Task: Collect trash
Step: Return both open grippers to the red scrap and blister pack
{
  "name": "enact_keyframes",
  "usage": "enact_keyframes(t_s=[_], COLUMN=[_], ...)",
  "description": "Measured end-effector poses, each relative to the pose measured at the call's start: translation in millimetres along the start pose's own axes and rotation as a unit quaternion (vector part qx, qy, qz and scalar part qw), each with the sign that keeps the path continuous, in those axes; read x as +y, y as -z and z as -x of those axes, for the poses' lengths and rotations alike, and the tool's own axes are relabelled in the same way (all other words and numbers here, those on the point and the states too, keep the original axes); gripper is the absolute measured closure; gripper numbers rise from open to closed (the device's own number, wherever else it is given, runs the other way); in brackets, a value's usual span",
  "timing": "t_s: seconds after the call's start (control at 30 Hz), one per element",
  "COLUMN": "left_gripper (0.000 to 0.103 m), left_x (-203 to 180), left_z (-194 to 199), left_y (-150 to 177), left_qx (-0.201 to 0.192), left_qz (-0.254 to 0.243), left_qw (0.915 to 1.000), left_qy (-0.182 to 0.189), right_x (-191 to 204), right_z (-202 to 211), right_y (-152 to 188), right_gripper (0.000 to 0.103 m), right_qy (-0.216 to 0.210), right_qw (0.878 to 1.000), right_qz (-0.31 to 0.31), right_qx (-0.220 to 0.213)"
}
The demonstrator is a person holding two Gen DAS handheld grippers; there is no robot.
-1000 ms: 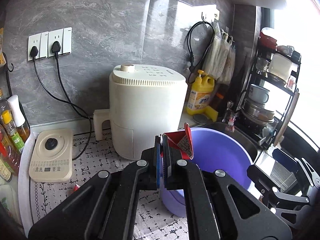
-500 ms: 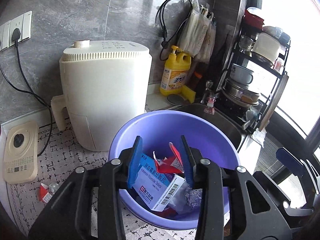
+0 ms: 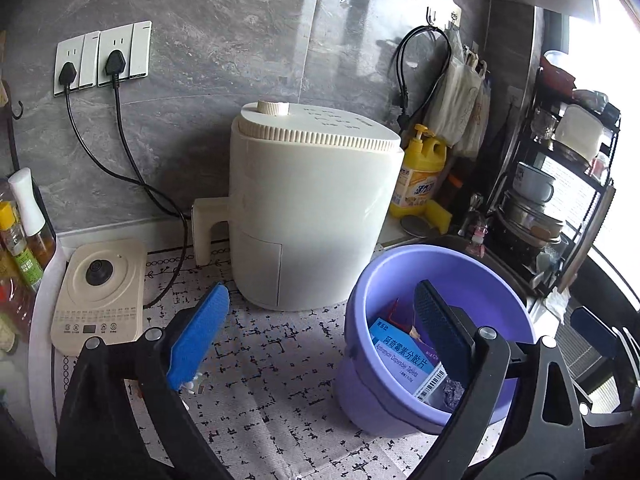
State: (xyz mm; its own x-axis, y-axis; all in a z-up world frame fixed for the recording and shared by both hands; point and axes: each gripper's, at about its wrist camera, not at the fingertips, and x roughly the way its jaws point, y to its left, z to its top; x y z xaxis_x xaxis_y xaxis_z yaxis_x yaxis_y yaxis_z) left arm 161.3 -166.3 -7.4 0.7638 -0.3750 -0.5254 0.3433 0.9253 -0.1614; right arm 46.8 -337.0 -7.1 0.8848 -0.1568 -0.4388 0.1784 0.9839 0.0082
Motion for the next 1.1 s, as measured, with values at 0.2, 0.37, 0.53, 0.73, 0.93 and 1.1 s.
enact_keyframes(t_s=[0.2, 0.37, 0.53, 0.73, 0.93, 1.1], left_gripper=[0.006, 0.006, 0.006, 0.006, 0.011, 0.017], left_x=[33, 65, 97, 127, 147, 157], left_z=[21, 44, 68, 91, 96, 91], left_y=[6, 16, 30, 52, 74, 88], left_qx=[-0.007, -0.012, -0.015, -0.008, 0.012, 0.030], left_qz=[0.020, 0.042, 0.066, 0.089, 0.105, 0.117], left_qw=[0.9983, 0.9941, 0.9873, 0.9797, 0.9753, 0.9727], left_qy=[-0.053, -0.099, -0.144, -0.180, -0.194, -0.198], right_x=[26, 48, 74, 110, 138, 150], right_z=[-2, -4, -3, -6, -14, -25], right_y=[1, 3, 5, 12, 27, 37], right_gripper=[0.012, 0.012, 0.018, 0.027, 0.037, 0.045], right_qy=[-0.043, -0.080, -0.125, -0.179, -0.215, -0.230], right_qw=[0.999, 0.996, 0.991, 0.981, 0.971, 0.965], right_qz=[0.019, 0.033, 0.050, 0.077, 0.102, 0.110], right_qx=[-0.002, -0.001, 0.001, 0.014, 0.036, 0.061])
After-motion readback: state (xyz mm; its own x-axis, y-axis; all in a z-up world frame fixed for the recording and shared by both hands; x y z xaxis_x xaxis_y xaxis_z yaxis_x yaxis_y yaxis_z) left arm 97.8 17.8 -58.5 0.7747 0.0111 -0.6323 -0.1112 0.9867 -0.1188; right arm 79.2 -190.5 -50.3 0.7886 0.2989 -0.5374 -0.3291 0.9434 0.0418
